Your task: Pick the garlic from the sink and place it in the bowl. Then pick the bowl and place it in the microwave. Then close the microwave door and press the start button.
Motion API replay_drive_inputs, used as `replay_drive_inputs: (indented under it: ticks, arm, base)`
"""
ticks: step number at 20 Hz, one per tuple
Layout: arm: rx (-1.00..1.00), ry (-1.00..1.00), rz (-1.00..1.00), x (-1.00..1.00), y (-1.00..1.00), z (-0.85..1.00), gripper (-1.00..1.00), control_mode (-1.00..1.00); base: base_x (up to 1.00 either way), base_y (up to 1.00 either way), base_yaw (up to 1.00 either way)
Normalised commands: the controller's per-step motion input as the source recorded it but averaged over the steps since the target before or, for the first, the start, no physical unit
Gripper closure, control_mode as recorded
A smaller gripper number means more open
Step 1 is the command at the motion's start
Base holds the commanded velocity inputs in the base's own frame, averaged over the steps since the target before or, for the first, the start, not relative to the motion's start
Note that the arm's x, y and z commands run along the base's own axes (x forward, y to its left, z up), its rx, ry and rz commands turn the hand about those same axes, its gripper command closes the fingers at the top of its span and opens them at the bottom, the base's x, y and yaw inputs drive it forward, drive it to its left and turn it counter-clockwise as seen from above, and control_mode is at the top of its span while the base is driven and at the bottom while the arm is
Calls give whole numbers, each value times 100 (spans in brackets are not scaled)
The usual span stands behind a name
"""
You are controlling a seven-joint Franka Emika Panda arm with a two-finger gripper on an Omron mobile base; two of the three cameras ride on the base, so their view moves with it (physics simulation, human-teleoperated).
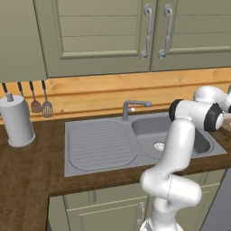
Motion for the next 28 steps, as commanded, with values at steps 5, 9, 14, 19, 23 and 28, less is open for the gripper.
replay_drive_inputs:
  ticks: [5, 9, 14, 19, 23, 28]
  arm:
    - [-13, 12, 1, 20, 0, -42, -100, -100]
    - [-1, 6, 0, 26, -15, -15, -100, -100]
    - [1, 1, 0, 4, -33, -1, -100, -100]
    - [0, 7, 0, 21, -18, -40, -100, -100]
    - [0, 2, 0, 2, -3, -16, 100, -100]
    - [0, 0, 0, -22, 0, 6, 100, -100]
  base:
    - [0, 0, 0]
    - [0, 0, 0]
    - [0, 0, 0]
    - [0, 0, 0]
    - [0, 0, 0]
    - [0, 0, 0]
